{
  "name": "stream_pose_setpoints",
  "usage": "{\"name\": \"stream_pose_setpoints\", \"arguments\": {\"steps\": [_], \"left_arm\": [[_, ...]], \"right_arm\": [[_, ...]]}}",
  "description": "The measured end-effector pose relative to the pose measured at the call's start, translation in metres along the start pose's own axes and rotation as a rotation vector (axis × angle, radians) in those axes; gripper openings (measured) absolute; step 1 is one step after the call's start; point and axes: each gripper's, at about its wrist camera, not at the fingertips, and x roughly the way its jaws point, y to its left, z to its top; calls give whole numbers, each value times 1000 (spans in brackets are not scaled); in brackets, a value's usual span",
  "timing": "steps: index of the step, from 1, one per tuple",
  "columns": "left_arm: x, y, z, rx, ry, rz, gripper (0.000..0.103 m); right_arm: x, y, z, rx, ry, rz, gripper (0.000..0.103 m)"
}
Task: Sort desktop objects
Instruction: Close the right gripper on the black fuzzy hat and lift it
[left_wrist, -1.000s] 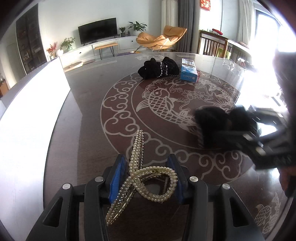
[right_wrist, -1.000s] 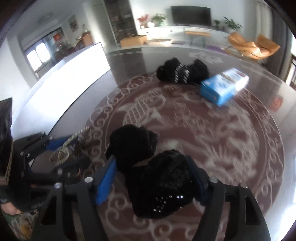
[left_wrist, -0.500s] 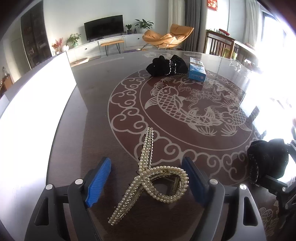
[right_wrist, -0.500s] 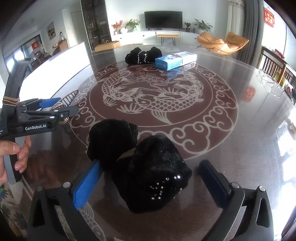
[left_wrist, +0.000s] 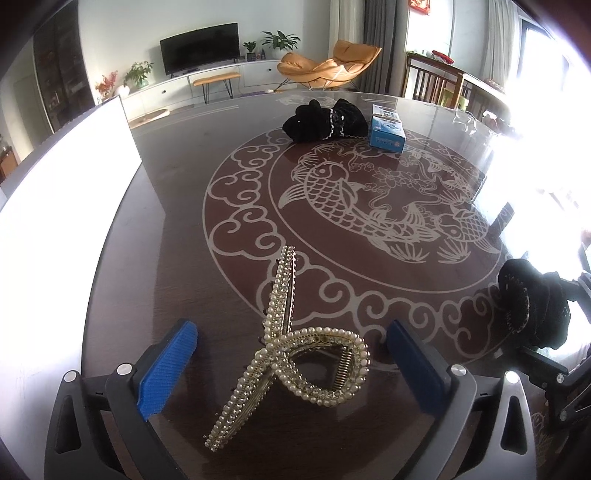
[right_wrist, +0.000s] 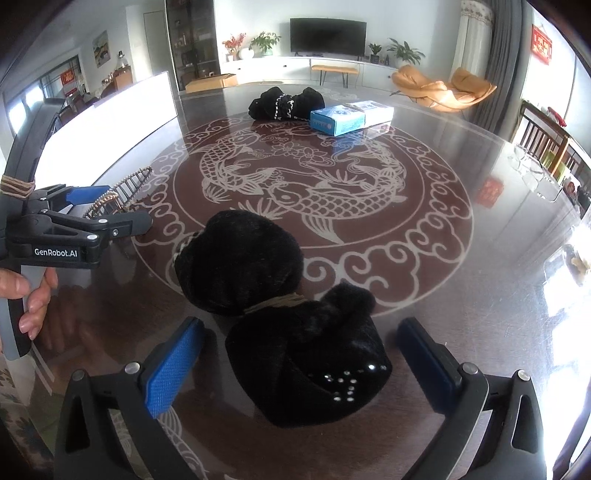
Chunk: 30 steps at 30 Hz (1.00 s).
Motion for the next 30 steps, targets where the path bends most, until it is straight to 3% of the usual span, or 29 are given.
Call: {"name": "stream_pose_setpoints", "arguments": {"steps": [21,26,29,30], "left_arm": [[-1,-1,-2,4,2,-2,103],[-3,1,-1,68,68,-41,103],[-1,5,3,81,103,-43,103],[-2,5,3,79,92,-48,97]], "right_arm": [[0,0,0,0,1,1,103],[-1,0,0,-11,2,8,103],[5,2,13,-106,111,57,103],[6,4,18,-134,132,49,103]]}}
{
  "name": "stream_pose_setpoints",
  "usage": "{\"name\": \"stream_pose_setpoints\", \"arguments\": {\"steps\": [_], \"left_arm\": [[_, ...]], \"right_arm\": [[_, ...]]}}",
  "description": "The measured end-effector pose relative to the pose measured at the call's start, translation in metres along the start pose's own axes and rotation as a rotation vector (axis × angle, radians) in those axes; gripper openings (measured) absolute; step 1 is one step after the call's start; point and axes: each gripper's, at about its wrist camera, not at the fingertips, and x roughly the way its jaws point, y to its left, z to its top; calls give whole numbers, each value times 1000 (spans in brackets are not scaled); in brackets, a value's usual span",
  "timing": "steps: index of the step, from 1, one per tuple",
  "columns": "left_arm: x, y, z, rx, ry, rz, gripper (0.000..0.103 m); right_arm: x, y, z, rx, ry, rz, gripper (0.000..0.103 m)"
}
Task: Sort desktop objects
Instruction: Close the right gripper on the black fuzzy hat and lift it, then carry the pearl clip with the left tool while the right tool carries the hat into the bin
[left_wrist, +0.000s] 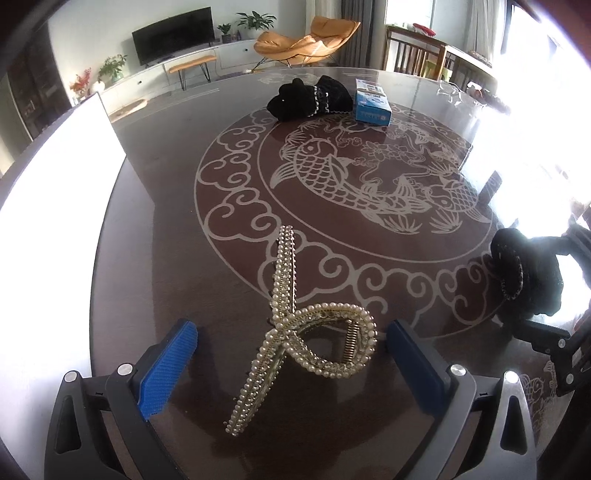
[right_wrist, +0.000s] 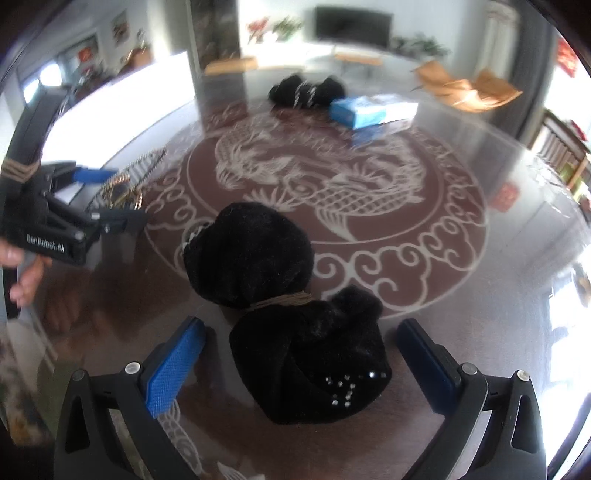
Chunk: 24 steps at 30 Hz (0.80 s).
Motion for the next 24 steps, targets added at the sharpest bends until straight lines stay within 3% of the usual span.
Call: {"name": "stream_pose_setpoints", "arguments": {"steps": [1,2,3,4,5,6,11,15,19,24], "left_arm": [[-3,0,-2,2,-29,-3,76],[-7,0,-2,4,-49,-11,63],[-10,-2,-3,11,-57,-11,50],[-12,-2,-5,11,-58,-14,46],[-16,0,-6,0,-69,-28,45],[-20,2,-9,-17,-71,-47,45],[-74,13,-20,-127,-156,-147,45],[-148,42,-28,-178,-262,-200,45],[-207,102,-45,-217,-325,-83,45],[-224,200,-81,-334,-255,156,45]], "right_arm": [[-2,4,4,-42,3,-14,103],[-5,10,8,-93,-7,-20,100],[-7,15,11,-136,-6,-3,78],[-5,18,14,-147,23,23,57],[-5,18,17,-125,42,57,44],[-6,18,20,-103,48,64,39],[-33,21,26,30,1,111,39],[-75,57,62,25,-97,172,39],[-110,121,110,-38,-212,295,39],[-113,225,163,-137,-253,484,39]]}}
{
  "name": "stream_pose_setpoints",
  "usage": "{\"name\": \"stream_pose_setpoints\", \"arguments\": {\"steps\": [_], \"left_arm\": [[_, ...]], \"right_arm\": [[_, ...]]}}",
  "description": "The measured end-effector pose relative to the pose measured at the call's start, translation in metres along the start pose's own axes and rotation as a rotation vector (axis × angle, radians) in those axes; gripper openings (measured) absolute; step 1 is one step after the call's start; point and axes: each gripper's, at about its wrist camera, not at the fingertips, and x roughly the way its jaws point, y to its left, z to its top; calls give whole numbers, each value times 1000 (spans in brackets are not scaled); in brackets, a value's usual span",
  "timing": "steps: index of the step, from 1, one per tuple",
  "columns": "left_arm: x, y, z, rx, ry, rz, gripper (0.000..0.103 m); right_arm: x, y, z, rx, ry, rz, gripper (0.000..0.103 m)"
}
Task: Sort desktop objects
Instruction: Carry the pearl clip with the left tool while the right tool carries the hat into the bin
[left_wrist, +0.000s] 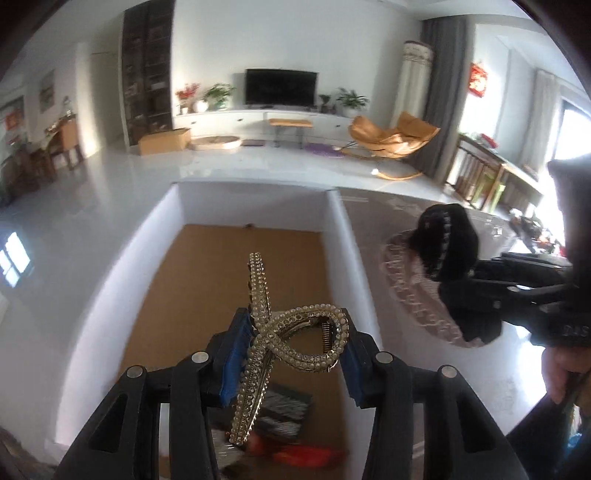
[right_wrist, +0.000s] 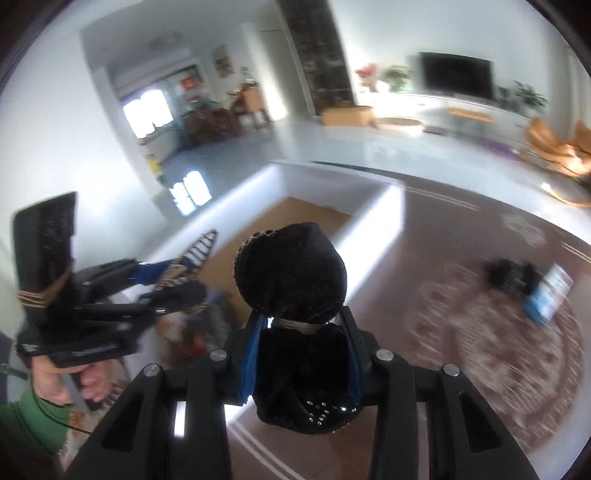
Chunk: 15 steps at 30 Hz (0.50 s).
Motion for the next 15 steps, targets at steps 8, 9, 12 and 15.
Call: {"name": "stream_pose_setpoints", "arguments": {"steps": [8,9,12,15], "left_arm": [[61,57,-36,-45,239,193,57],[63,55,-39,-52,240,179,68],[58,37,-39,-20,194,190,77],[51,15,-34,1,140,174,77]], "right_arm": [[114,52,-6,13,165,47,81],[114,49,-9,29,159,53,81],[91,38,-14,44,86,61,87],[46,13,-22,29,-24,-10,98]]}}
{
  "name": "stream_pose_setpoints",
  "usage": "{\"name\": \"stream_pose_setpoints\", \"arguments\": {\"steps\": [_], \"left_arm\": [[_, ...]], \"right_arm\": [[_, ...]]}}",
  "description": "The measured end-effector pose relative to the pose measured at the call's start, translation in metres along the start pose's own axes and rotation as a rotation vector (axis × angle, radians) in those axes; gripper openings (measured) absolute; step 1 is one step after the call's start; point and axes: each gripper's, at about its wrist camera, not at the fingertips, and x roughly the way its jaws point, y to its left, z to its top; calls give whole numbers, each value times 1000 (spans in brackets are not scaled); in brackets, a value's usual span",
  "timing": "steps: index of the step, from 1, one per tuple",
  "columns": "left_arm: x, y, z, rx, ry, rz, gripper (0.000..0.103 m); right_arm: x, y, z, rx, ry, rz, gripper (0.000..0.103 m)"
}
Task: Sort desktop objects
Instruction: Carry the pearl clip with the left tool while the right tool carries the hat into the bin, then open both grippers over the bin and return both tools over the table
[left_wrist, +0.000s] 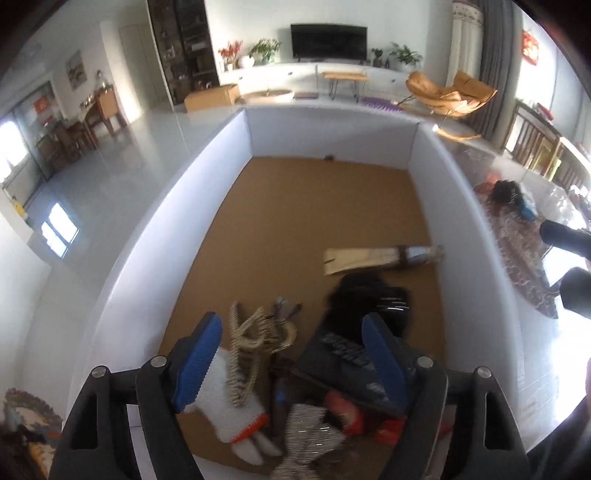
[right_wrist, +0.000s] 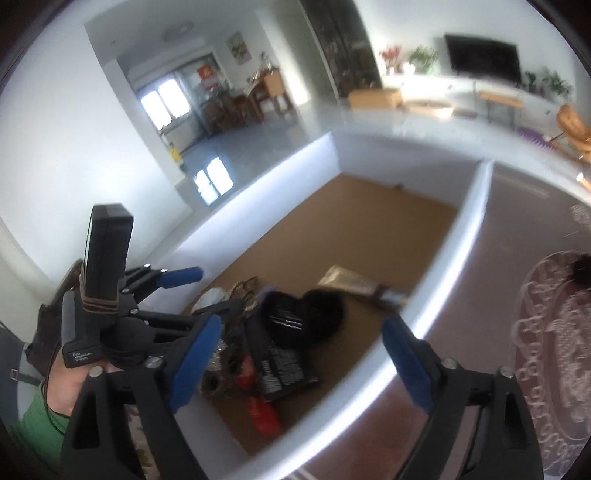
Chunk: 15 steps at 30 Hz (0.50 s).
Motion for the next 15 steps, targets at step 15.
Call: {"name": "stream_pose_setpoints", "arguments": {"steps": [15], "left_arm": [[-50,-245,-31,303,-78,-475,103]], "right_arm": [[-84,-226,-155,224,77,-671,103]]}}
